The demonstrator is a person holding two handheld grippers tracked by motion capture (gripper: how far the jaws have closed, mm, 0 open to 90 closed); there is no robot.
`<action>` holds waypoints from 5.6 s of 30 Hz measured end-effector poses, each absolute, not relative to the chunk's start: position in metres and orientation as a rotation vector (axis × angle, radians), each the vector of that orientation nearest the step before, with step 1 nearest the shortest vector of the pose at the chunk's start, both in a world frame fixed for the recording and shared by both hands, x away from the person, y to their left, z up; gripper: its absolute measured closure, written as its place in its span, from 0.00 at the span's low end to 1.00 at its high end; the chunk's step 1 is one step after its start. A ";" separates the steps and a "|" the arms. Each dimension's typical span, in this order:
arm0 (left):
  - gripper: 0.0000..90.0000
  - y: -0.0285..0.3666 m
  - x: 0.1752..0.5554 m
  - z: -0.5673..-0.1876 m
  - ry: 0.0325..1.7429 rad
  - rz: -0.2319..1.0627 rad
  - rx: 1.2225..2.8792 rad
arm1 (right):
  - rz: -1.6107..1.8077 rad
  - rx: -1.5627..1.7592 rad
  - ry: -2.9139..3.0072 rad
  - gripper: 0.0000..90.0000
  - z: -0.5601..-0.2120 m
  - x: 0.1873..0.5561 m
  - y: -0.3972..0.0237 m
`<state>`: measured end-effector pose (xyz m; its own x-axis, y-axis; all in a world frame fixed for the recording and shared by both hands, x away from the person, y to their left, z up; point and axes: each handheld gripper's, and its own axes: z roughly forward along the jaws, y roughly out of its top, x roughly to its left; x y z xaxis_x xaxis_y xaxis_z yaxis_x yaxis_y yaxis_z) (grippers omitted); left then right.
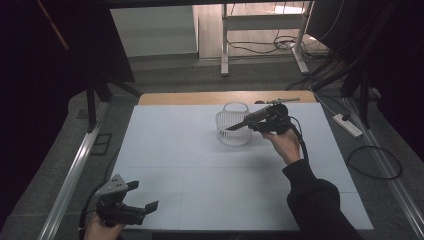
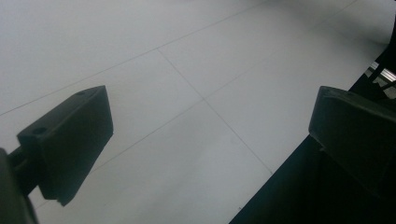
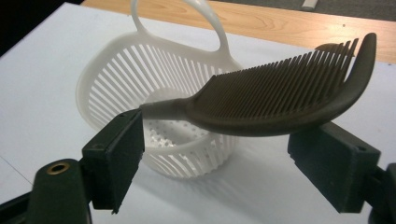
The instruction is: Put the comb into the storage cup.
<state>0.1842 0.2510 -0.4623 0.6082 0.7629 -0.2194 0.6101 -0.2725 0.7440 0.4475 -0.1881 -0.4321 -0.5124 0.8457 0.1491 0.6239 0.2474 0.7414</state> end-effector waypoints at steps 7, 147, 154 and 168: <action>0.01 0.252 0.184 -0.462 1.091 0.223 1.974 | 1.165 1.369 2.261 0.17 -0.429 0.444 -0.189; 0.00 0.254 0.183 -0.462 1.107 0.256 1.967 | 1.135 1.051 2.417 0.00 -0.431 0.302 -0.237; 0.00 0.254 0.183 -0.462 1.107 0.257 1.969 | 1.126 1.042 2.424 0.00 -0.431 0.295 -0.240; 0.00 0.254 0.183 -0.462 1.106 0.257 1.972 | 1.119 1.057 2.406 0.00 -0.430 0.284 -0.250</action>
